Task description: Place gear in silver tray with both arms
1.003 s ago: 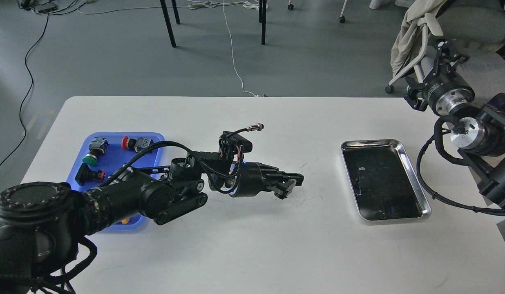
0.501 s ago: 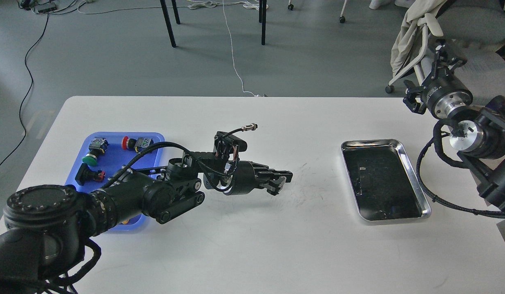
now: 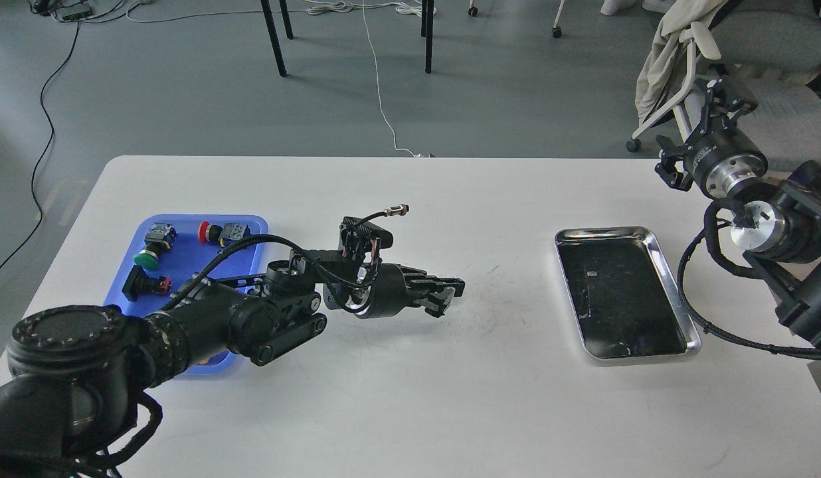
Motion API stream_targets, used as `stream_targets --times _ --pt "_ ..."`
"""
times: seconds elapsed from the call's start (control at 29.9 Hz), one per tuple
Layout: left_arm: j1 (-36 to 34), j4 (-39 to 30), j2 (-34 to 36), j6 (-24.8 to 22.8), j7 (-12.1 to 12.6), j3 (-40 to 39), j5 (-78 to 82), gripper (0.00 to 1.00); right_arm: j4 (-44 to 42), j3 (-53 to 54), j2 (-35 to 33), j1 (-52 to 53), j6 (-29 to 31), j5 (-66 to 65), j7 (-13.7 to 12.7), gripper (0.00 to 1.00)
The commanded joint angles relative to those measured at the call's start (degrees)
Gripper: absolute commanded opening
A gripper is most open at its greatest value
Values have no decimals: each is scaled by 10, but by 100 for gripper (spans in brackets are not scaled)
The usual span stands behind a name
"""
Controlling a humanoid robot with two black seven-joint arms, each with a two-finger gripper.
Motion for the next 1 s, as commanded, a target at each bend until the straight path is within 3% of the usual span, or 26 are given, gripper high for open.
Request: stream_targets --times 0.0,0.97 --pt "3 -4 0 -1 0 -1 -11 11 0 0 -1 0 0 0 -1 99" --pt "18 -46 0 -46 0 2 -79 17 -5 -4 -1 -1 2 -4 -2 99"
